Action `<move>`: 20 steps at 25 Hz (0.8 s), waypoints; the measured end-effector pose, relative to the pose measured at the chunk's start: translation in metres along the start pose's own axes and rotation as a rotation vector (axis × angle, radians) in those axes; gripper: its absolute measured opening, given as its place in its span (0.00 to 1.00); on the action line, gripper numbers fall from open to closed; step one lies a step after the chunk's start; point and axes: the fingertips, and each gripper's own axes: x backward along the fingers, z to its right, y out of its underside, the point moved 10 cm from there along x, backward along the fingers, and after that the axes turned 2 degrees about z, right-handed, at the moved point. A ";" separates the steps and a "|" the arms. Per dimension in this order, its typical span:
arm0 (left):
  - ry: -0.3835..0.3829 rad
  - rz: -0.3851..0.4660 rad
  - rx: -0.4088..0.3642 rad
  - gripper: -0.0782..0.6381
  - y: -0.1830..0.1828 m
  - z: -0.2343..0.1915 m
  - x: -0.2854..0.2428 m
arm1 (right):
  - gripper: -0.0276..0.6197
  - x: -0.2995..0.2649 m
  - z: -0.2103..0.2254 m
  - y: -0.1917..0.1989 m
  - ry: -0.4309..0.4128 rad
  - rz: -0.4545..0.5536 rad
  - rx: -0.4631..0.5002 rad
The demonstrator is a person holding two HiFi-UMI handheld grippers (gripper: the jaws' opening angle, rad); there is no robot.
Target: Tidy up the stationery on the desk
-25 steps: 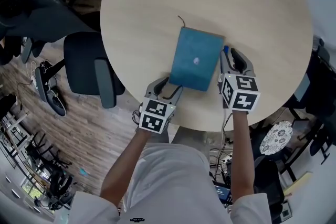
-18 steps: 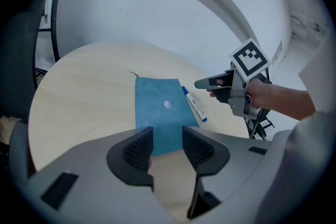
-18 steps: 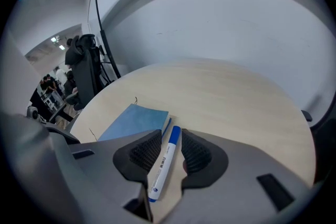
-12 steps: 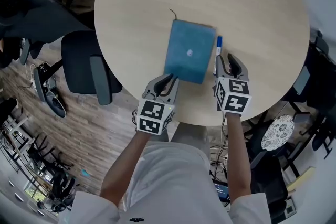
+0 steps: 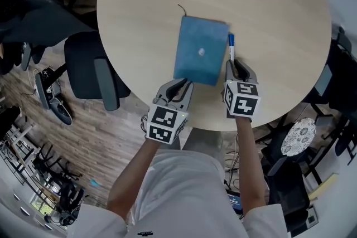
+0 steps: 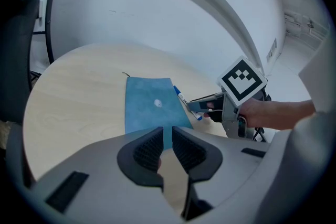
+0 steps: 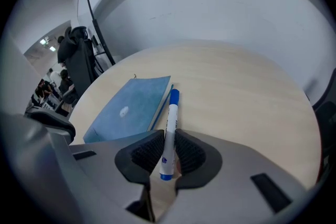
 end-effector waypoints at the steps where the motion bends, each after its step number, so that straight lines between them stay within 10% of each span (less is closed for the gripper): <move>1: 0.002 -0.003 -0.001 0.20 0.001 -0.001 0.001 | 0.18 0.001 -0.001 0.000 -0.005 0.003 -0.018; 20: 0.016 -0.017 -0.023 0.20 0.007 -0.012 0.012 | 0.18 0.007 -0.021 0.009 -0.058 0.067 -0.379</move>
